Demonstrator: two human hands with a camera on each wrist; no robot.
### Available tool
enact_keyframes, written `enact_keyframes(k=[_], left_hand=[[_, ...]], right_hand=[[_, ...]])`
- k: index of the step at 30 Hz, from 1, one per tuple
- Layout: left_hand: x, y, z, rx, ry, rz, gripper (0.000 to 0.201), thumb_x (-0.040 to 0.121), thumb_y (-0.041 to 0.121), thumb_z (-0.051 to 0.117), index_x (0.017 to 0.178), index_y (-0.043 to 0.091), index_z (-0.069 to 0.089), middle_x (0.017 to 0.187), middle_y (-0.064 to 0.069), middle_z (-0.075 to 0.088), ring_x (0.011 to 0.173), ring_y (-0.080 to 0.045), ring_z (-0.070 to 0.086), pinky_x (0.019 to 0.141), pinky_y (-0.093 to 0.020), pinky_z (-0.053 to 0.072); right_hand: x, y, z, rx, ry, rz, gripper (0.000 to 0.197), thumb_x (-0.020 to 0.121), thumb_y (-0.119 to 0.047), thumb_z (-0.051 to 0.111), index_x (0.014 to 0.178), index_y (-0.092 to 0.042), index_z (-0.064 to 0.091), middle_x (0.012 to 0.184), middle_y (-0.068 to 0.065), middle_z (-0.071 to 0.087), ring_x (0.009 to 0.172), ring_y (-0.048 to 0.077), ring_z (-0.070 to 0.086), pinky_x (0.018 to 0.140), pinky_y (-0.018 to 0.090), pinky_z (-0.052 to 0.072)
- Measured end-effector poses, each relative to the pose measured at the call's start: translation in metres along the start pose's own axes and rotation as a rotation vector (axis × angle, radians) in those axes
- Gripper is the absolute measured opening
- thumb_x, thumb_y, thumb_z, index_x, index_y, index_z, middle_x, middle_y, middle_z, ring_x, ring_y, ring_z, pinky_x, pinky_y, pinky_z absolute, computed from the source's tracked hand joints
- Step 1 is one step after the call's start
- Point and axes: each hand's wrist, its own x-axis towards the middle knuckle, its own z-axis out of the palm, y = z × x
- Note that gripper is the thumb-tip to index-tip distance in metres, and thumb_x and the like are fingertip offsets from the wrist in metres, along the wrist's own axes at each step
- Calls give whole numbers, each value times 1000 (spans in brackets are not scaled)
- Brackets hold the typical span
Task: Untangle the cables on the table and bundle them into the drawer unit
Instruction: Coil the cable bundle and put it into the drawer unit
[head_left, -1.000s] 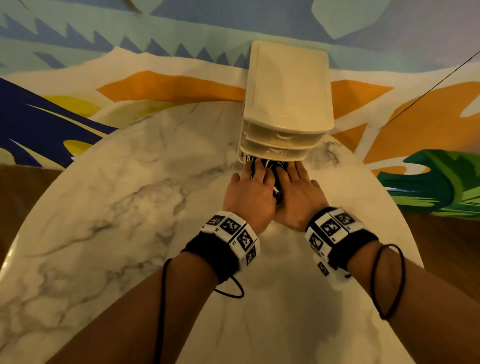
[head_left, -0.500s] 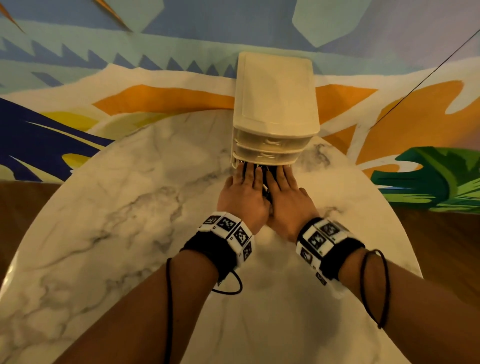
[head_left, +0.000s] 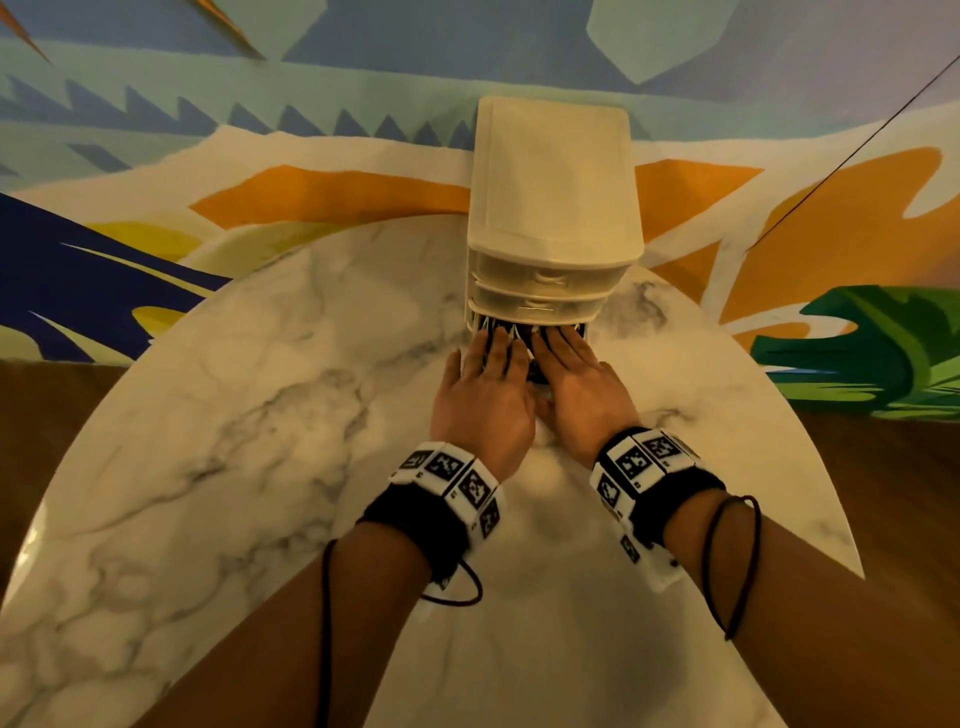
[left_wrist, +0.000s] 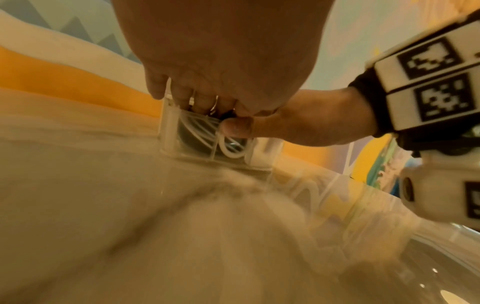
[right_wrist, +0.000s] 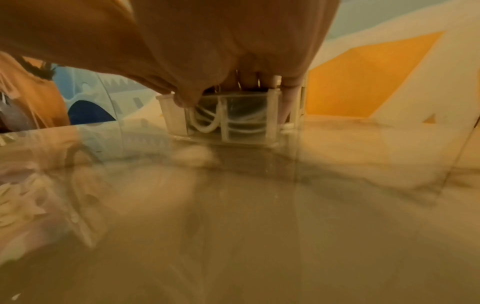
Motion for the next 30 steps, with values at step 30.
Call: enact_keyframes(k=[30], left_hand=[[3, 0, 6, -37, 161, 104, 56, 73, 22, 63, 125, 4, 55, 137, -14, 48, 118, -28, 52, 97, -39, 44]], right_hand=[[8, 14, 9, -26, 414, -130, 37, 89, -34, 44, 111, -16, 68, 98, 6, 66, 88, 31, 62, 69, 38, 45]])
